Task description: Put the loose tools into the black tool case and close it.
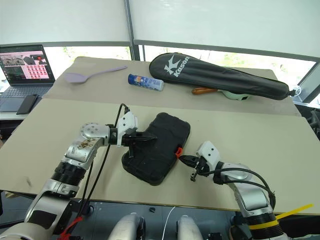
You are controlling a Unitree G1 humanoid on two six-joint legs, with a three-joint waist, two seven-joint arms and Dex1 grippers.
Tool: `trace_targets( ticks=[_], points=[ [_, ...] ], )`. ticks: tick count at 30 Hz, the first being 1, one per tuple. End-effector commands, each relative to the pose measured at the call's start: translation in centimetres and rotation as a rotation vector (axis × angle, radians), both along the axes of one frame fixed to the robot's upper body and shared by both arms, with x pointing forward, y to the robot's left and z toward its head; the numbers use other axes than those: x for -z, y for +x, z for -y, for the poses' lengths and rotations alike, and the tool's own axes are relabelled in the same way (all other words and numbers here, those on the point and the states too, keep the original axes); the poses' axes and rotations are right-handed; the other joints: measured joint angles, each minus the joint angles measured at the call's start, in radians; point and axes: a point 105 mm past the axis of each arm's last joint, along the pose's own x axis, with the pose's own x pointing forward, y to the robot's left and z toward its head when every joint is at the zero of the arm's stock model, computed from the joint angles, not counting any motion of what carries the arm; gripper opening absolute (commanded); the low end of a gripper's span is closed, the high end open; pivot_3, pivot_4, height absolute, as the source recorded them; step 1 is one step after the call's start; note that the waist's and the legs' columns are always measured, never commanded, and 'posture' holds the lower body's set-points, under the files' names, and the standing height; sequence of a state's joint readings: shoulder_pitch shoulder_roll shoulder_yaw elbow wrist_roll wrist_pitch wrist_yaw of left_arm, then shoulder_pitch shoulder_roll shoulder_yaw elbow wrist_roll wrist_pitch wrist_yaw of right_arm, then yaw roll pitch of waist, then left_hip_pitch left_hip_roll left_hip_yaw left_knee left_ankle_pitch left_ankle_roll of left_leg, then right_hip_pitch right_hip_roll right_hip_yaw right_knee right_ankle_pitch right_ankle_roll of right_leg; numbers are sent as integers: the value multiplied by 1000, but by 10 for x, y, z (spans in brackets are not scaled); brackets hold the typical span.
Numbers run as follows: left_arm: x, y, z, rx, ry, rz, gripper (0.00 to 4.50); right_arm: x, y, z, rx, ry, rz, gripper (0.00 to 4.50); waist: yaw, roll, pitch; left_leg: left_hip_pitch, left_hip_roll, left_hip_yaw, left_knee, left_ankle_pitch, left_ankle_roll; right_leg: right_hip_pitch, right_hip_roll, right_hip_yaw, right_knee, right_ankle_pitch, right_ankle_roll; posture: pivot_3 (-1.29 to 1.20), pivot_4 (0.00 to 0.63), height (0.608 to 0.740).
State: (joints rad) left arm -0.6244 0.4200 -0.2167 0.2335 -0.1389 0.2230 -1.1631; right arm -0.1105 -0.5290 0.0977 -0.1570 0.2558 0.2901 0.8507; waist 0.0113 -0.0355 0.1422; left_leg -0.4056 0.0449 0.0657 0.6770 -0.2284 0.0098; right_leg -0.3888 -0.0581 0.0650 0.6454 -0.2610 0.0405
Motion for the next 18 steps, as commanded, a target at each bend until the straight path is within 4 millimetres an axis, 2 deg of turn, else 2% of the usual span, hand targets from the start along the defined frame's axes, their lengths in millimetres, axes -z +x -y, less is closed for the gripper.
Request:
trace_targets(
  ticks=[1,5,9,10,11,14,18],
  points=[
    [40,-12,5,8,54,-111,11,-31,5,-18,-62,63,121,0,-1,1,0,0,0,0,0,0,0,0,0,0,0,0,0,0,150,740],
    [38,-13,-1,-6,18,-86,11,-28,3,-13,-62,53,108,0,-4,4,-2,0,0,0,0,0,0,0,0,0,0,0,0,0,150,740],
    [3,-10,-17,-67,-180,-17,11,-35,-5,6,-50,65,86,0,-10,7,-4,0,0,0,-1,0,0,-1,0,1,0,0,0,0,150,740],
    [-5,-11,-22,-76,-218,-10,515,-38,-6,11,-45,68,92,578,-11,7,-4,-1,1,0,-1,0,0,-2,0,1,0,0,0,0,150,740],
    [-13,-11,-27,-87,-243,9,730,-41,-8,14,-48,72,89,775,-11,6,-3,-2,1,-1,-2,0,1,-2,0,1,-1,0,0,0,150,740],
    [-29,-17,-55,-136,-256,69,1877,-45,-17,30,-68,24,100,1833,-12,5,-2,-5,1,-3,-2,-1,1,-6,0,1,-1,0,0,0,150,740],
    [-32,-31,-103,-262,-207,98,3128,-47,-25,55,-69,-64,164,3090,-18,4,-1,-10,2,-4,-2,-1,1,-12,1,1,0,0,0,0,150,740]
  ],
)
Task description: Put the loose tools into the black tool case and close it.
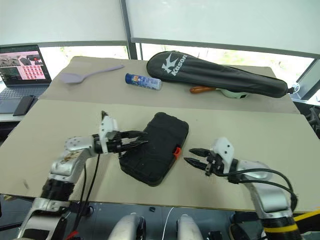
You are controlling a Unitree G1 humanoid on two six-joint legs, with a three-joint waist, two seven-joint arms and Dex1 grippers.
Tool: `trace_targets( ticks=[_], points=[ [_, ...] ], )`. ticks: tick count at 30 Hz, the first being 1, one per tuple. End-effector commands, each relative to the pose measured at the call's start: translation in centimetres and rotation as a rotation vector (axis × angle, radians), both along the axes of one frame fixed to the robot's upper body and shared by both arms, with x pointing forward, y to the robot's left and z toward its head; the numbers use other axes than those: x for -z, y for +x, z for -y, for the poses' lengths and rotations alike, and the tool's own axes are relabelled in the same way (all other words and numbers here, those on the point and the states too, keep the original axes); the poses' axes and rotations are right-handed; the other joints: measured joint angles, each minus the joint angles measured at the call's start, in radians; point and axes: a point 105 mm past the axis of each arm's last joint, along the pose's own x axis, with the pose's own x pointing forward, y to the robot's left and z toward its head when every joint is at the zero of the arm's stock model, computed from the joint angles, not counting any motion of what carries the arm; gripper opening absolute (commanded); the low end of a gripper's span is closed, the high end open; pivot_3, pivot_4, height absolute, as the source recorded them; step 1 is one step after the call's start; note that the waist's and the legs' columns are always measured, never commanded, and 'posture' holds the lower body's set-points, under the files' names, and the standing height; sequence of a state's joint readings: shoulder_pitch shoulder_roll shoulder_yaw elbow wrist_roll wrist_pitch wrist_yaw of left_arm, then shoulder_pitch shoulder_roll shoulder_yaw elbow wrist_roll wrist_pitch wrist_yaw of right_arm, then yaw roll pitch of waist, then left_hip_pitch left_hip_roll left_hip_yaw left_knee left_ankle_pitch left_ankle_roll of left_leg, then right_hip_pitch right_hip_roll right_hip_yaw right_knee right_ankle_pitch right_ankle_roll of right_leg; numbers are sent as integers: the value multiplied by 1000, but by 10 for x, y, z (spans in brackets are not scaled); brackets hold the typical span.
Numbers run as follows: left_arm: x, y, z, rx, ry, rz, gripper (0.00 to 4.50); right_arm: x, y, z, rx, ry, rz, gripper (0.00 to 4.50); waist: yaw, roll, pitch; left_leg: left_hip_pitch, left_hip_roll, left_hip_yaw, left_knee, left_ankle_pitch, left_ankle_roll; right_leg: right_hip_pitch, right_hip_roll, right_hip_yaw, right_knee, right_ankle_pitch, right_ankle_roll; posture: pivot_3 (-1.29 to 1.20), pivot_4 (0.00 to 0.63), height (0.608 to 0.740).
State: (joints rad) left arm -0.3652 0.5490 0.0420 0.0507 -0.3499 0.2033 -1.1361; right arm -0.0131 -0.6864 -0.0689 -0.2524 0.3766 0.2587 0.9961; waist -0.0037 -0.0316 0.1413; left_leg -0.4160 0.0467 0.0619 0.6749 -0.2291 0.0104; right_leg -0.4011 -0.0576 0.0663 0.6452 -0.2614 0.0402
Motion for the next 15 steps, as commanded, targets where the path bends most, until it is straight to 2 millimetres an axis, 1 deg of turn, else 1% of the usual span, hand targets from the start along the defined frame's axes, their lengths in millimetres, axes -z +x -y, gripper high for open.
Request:
trace_targets(
  ticks=[1,3,4,5,6,9,12,15],
  points=[
    [-14,-13,-40,-109,24,45,3489,-18,-4,21,-19,-50,141,3435,-7,0,0,0,0,0,-1,0,0,-1,0,1,0,0,0,0,150,740],
    [-2,-27,-62,-166,93,42,4311,-23,-7,31,-50,-56,226,4185,-14,1,0,0,0,1,-2,0,0,-1,0,2,0,0,0,0,150,740],
    [4,-34,-74,-205,142,50,4493,-25,-9,37,-58,-41,260,4424,-15,0,1,1,0,1,-3,0,0,-1,0,2,0,0,0,0,150,740],
    [10,-40,-85,-237,182,47,4493,-26,-9,43,-57,-43,285,4424,-15,0,1,1,0,1,-3,0,0,-1,0,2,0,0,0,0,150,740],
    [14,-45,-93,-266,211,46,4493,-24,-10,49,-56,-53,274,4424,-13,0,1,2,1,2,-3,0,0,-1,0,2,-1,0,-1,0,150,740],
    [22,-60,-116,-328,231,45,4493,-27,-9,70,-23,-50,234,4424,-5,-1,3,2,2,3,-4,0,0,-1,-1,2,-1,-1,-1,0,150,740],
    [19,-62,-122,-349,235,65,4493,-23,-10,83,-34,-105,233,4424,6,-1,3,2,2,4,-4,0,0,-1,-2,2,-1,-1,-1,0,150,740],
    [13,-58,-121,-357,234,91,4493,-22,-7,88,-26,-92,233,4424,8,-1,3,2,3,6,-4,0,0,-1,-2,2,-1,-1,-2,0,150,740]
  ],
)
